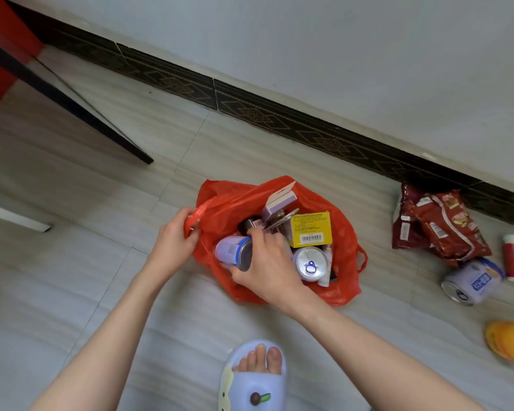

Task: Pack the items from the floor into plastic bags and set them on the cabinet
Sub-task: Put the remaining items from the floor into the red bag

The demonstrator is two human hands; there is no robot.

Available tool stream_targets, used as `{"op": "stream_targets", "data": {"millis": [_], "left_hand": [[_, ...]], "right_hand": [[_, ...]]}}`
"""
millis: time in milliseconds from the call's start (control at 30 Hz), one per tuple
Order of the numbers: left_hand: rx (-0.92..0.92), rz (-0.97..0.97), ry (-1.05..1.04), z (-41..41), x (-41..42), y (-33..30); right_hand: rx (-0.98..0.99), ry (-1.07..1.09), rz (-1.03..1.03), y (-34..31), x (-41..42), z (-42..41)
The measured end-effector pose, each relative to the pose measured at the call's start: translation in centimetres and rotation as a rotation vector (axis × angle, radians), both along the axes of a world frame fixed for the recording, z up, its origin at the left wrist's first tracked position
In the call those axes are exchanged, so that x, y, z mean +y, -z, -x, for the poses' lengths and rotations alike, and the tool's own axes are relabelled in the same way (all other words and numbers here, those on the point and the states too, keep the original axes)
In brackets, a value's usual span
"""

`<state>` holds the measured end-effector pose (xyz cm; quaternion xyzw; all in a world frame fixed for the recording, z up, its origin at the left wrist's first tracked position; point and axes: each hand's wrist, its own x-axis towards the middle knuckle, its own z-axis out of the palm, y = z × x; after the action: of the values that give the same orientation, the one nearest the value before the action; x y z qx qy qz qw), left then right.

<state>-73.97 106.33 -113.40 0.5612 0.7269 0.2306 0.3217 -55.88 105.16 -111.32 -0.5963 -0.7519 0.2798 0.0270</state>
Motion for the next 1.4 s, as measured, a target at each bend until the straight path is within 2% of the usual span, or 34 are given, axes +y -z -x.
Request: {"op": "stream_targets", "data": {"millis": [67, 133, 333, 533, 667, 800, 867, 1067, 1200, 1300, 1400], "left_hand": [[-0.055, 0.01, -0.034, -0.1, -0.4, 0.0], [-0.114, 0.023, -0.07, -0.1, -0.8, 0.0], [-0.134, 0.013, -0.14, 0.1, -2.1, -0.6], [-0.123, 0.039, -0.151, -0.6, -3.1, -1.9], [-0.085, 0.053, -0.039, -0.9, -3.8, -3.2], [0.092, -0.095, 0.181, -3.0, -4.7, -5.7], [0.123, -0.163, 0.292, -5.4, -4.3, -7.4], [0.153, -0.372, 0.603, -15.9, -3.1, -11.5], [0.175, -0.392, 0.753, -22.3, -3.4, -11.4], [0.162, -0.359, 0.825, -26.2, -3.8, -10.0], [0.169, -0.291, 0.883, -29.7, -4.2, -7.1]], "right_hand": [[-0.078, -0.1, -0.159, 1.1, 0.1, 1.2], [-0.039, -0.102, -0.221, 1.4, 0.3, 2.2], [0.084, -0.238, -0.185, 2.0, -0.3, 2.2], [0.107, -0.281, -0.162, 1.4, -0.6, 0.2], [0.056, -0.276, -0.204, -0.9, -0.9, -2.0], [-0.013, -0.306, -0.279, -4.2, -1.5, -6.6], [-0.099, -0.302, -0.314, -6.4, -1.6, -9.8], [-0.281, -0.195, -0.389, -13.0, -2.5, -20.8], [-0.318, -0.092, -0.364, -14.5, -5.7, -27.8], [-0.291, 0.103, -0.338, -13.4, -7.7, -32.3], [-0.235, 0.4, -0.205, -10.0, -9.4, -36.3]]}}
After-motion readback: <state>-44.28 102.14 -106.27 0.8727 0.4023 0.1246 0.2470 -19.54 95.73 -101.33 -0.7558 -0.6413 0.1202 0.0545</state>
